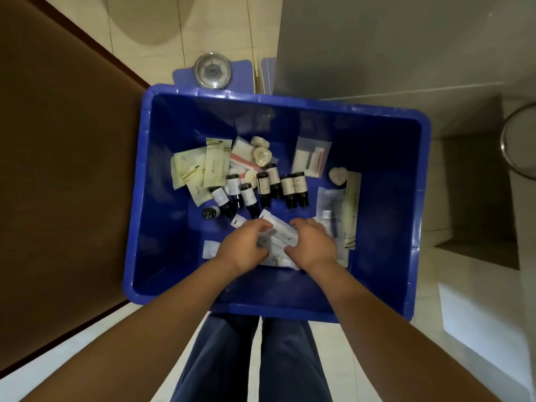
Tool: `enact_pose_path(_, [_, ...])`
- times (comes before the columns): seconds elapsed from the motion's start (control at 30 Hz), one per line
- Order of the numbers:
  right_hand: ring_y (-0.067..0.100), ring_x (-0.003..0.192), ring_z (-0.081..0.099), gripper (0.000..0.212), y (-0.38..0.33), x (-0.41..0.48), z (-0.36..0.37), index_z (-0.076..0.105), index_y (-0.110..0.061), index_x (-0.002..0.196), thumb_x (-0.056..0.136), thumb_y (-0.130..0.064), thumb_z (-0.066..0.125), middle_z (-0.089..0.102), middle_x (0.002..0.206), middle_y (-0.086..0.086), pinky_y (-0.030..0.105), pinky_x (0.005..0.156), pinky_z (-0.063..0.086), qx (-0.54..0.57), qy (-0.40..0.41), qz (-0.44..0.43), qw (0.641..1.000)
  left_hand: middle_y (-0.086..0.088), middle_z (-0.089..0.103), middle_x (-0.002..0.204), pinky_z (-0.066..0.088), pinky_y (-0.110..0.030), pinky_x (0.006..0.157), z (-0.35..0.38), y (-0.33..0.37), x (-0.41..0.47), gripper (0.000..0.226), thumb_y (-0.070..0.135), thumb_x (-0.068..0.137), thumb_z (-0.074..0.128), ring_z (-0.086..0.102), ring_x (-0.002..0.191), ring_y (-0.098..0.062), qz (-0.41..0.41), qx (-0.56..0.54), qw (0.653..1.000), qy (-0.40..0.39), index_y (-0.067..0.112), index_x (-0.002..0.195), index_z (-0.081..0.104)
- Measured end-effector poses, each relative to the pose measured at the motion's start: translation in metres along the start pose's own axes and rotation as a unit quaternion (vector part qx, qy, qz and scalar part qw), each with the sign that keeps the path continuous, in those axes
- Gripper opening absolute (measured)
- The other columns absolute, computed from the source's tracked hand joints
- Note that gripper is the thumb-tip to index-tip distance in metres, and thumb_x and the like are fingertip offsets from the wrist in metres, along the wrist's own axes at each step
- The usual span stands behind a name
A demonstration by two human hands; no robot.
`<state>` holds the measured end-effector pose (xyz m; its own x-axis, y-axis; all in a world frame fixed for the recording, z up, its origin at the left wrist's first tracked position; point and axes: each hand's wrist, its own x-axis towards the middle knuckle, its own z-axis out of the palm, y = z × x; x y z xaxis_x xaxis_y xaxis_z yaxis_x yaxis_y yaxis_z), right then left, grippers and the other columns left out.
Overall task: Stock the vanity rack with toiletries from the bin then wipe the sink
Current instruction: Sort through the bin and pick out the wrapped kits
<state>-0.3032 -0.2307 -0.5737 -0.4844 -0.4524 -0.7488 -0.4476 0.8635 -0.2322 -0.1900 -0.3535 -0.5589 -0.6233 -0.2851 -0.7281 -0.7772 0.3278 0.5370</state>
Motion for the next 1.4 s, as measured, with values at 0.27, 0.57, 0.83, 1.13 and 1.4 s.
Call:
enact_pose_path(0.27, [0.023, 0.115, 0.047, 0.041, 0.003, 0.013, 0.007, 0.053, -0.021, 0.122, 0.083, -0.020, 0.065, 0.050, 0.121, 0.003, 0.033, 0.081, 0.044, -0.089, 0.026, -0.040, 0.995, 0.007, 0.056, 0.125, 0.048, -0.030, 0.088, 0.000, -0.007, 0.014, 0.039, 0.016, 0.081, 0.063, 0.055, 0.112, -0.014, -0.008, 0.024, 1.000, -0.010, 0.030, 0.116, 0.054])
enact_pose_path(0.57, [0.024, 0.095, 0.058, 0.024, 0.010, 0.020, 0.005, 0.055, -0.016, 0.108, 0.086, -0.006, 0.056, 0.054, 0.113, 0.004, 0.030, 0.065, 0.042, -0.091, 0.035, -0.031, 0.995, 0.007, 0.057, 0.122, 0.047, -0.033, 0.090, -0.001, -0.007, 0.017, 0.030, 0.014, 0.083, 0.061, 0.055, 0.110, -0.014, -0.004, 0.030, 1.000, 0.001, 0.027, 0.109, 0.057])
enact_pose_path(0.83, [0.026, 0.081, 0.060, 0.009, 0.012, 0.021, -0.008, 0.048, -0.015, 0.102, 0.093, -0.017, 0.052, 0.060, 0.087, 0.002, 0.031, 0.062, 0.043, 0.077, 0.060, 0.014, 0.995, 0.004, 0.050, 0.134, 0.045, -0.035, 0.095, 0.006, -0.003, 0.025, 0.048, 0.015, 0.084, 0.061, 0.048, 0.121, -0.018, -0.003, 0.155, 0.986, -0.058, 0.028, 0.129, 0.051])
enact_pose_path(1.13, [0.015, 0.083, 0.063, 0.017, 0.018, 0.024, -0.009, 0.057, -0.025, 0.095, 0.084, -0.024, 0.070, 0.062, 0.085, -0.012, 0.030, 0.073, 0.053, 0.302, 0.060, 0.031, 0.951, -0.001, 0.056, 0.120, 0.038, -0.033, 0.090, 0.019, 0.003, 0.040, 0.037, 0.019, 0.084, 0.060, 0.049, 0.114, -0.024, 0.029, 0.296, 0.953, -0.062, 0.026, 0.120, 0.055])
enact_pose_path(1.4, [0.017, 0.080, 0.065, 0.016, 0.020, 0.028, -0.010, 0.059, -0.025, 0.089, 0.082, -0.023, 0.073, 0.063, 0.080, -0.009, 0.033, 0.075, 0.055, 0.371, 0.041, 0.033, 0.927, 0.000, 0.056, 0.121, 0.041, -0.034, 0.086, 0.024, 0.002, 0.042, 0.037, 0.020, 0.089, 0.057, 0.055, 0.111, -0.023, 0.041, 0.311, 0.943, -0.109, 0.030, 0.125, 0.056])
